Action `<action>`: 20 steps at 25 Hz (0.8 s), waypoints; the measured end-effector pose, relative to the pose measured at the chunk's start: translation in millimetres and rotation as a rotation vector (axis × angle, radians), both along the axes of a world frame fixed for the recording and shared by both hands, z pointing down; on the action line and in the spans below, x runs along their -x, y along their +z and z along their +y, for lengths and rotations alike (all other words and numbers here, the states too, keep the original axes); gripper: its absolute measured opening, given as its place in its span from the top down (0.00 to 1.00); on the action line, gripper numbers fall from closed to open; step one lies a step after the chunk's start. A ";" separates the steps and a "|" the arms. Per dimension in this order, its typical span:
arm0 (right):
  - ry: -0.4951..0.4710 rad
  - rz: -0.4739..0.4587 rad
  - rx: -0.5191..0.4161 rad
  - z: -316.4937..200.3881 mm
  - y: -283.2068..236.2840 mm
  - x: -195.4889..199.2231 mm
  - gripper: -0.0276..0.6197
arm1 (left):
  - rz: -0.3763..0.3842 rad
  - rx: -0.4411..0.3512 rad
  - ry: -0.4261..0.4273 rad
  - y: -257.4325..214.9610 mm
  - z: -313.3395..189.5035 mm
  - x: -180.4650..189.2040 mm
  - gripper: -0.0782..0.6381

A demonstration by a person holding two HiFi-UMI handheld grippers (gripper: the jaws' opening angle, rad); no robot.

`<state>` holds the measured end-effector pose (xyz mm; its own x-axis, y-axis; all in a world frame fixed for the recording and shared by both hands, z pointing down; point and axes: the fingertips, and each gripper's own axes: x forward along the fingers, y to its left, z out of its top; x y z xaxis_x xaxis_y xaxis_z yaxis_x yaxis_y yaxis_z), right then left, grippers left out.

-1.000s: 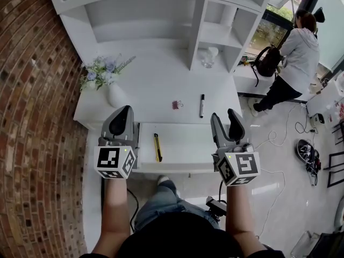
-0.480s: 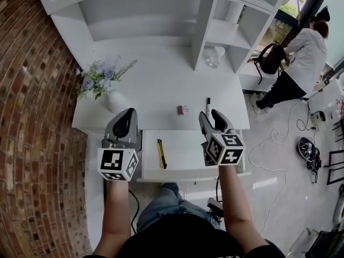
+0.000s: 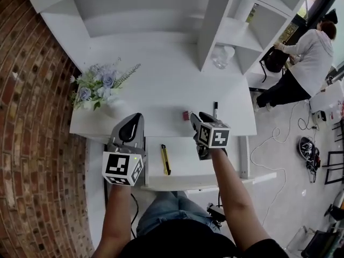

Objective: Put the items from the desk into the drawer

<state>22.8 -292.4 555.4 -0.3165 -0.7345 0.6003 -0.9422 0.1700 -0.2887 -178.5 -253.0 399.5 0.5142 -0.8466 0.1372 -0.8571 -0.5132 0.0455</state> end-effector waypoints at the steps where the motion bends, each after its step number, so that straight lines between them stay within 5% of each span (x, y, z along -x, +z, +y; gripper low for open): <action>1: 0.008 -0.037 0.032 -4.5 8.6 2.1 0.73 | 0.000 0.003 -0.002 1.2 -2.4 2.1 0.89; 10: 0.175 -0.365 0.200 -24.2 46.2 0.0 0.77 | 0.018 0.042 -0.002 16.4 -6.6 11.1 0.89; 16: 0.189 -0.391 0.258 -30.2 71.5 0.8 0.77 | 0.023 0.078 -0.010 26.0 -3.6 14.2 0.89; 18: 0.170 -0.375 0.251 -31.7 71.7 1.9 0.93 | 0.023 0.087 -0.021 28.8 -2.4 16.6 0.89; 20: 0.122 -0.334 0.232 -31.5 68.2 6.2 0.93 | 0.025 0.093 -0.034 30.7 -2.2 19.5 0.89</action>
<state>16.6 -323.9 623.7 -0.4410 -0.6358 0.6334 -0.7993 -0.0427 -0.5994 -198.0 -255.2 430.2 0.4893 -0.8481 0.2034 -0.8721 -0.4760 0.1134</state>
